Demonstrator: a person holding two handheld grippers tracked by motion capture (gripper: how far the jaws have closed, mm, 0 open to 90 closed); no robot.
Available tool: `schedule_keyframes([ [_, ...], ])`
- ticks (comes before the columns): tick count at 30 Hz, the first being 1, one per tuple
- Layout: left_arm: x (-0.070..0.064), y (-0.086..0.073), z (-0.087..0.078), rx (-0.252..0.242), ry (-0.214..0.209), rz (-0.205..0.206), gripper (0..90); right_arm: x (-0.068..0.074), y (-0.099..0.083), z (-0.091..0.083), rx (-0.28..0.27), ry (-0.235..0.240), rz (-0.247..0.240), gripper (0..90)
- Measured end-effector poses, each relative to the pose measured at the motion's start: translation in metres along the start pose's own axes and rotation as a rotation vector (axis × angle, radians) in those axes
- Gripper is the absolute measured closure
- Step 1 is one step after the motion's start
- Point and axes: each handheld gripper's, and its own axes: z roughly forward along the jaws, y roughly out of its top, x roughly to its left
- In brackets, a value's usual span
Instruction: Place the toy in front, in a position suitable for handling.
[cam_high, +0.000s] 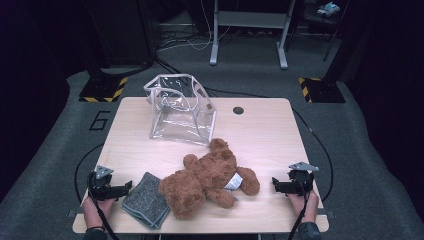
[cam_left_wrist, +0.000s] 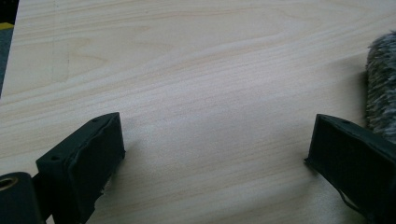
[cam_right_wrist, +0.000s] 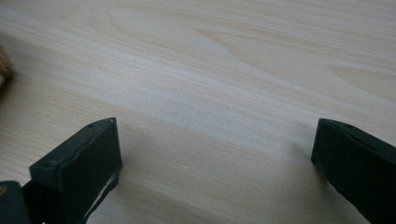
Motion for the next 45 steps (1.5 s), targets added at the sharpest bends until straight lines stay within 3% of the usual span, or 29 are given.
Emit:
schedule_keyframes([
  [19,0.0,0.0,0.0,0.0,0.001,-0.004,3.3,0.0,0.0,0.0,-0.002,0.001,-0.002,1.3],
  [21,0.0,0.001,0.0,0.004,0.002,-0.002,3.3,0.0,0.0,0.0,-0.001,0.002,-0.002,1.3],
  [22,0.001,0.004,-0.001,0.04,-0.004,-0.002,3.3,0.0,0.0,0.0,-0.001,0.002,-0.003,1.3],
  [24,0.003,0.007,-0.003,0.058,-0.02,-0.018,3.7,0.0,0.0,0.0,-0.001,0.002,-0.002,1.3],
  [26,0.004,0.008,-0.004,0.052,-0.036,-0.029,4.5,0.0,0.0,0.0,-0.001,0.002,-0.002,1.3],
  [27,0.006,0.014,-0.01,0.023,-0.069,-0.06,4.8,0.0,0.0,0.0,-0.002,0.002,-0.002,1.3],
  [30,0.005,0.022,-0.016,0.017,-0.092,-0.059,5.1,0.0,0.0,0.0,-0.002,0.002,-0.002,1.3],
  [31,0.003,0.032,-0.02,0.01,-0.103,-0.045,5.1,0.0,0.0,0.0,-0.002,0.002,-0.002,1.3],
  [35,-0.001,0.046,-0.023,0.012,-0.125,-0.022,5.0,0.0,0.0,0.0,-0.002,0.002,-0.003,1.3],
  [36,-0.005,0.057,-0.024,0.019,-0.14,0.002,5.1,0.0,0.0,0.0,-0.002,0.002,-0.002,1.3],
  [42,-0.01,0.078,-0.024,0.01,-0.164,0.027,5.8,0.0,0.0,0.0,-0.005,-0.001,0.002,1.4],
  [45,-0.014,0.098,-0.021,-0.01,-0.196,0.043,6.6,0.0,0.0,0.0,-0.004,0.001,-0.003,1.4],
])
